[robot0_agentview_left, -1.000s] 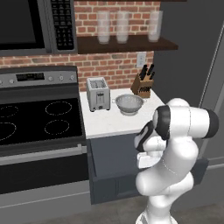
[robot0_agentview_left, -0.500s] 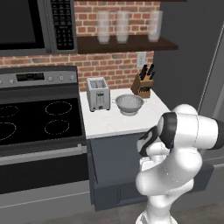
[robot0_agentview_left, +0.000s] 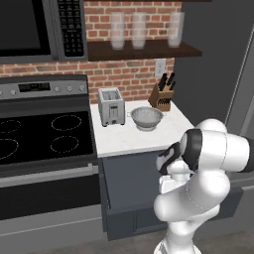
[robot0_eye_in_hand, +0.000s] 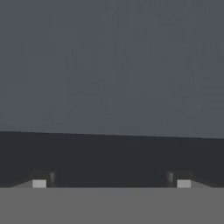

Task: Pick the measuring cup from the drawer and place it on the counter.

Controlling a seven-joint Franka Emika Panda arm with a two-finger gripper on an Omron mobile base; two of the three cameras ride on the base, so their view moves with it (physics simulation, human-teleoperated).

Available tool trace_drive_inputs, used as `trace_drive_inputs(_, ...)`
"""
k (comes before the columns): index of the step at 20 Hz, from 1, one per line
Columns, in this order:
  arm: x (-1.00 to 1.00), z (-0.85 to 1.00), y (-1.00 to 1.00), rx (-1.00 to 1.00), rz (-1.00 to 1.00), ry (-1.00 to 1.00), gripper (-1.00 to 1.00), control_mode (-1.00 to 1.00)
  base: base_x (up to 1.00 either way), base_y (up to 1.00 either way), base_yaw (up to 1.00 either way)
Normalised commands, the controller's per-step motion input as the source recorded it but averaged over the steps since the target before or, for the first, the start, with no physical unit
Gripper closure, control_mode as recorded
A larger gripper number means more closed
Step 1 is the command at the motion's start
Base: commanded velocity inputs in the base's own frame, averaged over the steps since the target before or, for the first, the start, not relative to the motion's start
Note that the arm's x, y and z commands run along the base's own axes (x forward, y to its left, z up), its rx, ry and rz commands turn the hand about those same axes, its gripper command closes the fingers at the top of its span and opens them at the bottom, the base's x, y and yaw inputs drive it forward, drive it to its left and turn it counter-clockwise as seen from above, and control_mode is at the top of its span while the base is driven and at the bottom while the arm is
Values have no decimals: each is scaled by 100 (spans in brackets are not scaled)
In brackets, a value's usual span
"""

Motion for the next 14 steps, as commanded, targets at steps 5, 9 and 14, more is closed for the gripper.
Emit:
trace_drive_inputs(5, 64, 81, -28, 8, 0, 0, -100, -100, 0, 0, 0)
trace_drive_inputs(9, 66, 82, -37, 8, 0, 0, -100, -100, 0, 0, 0)
trace_drive_inputs(14, 27, 0, -43, 1, 0, -6, -100, -100, 0, 0, 0)
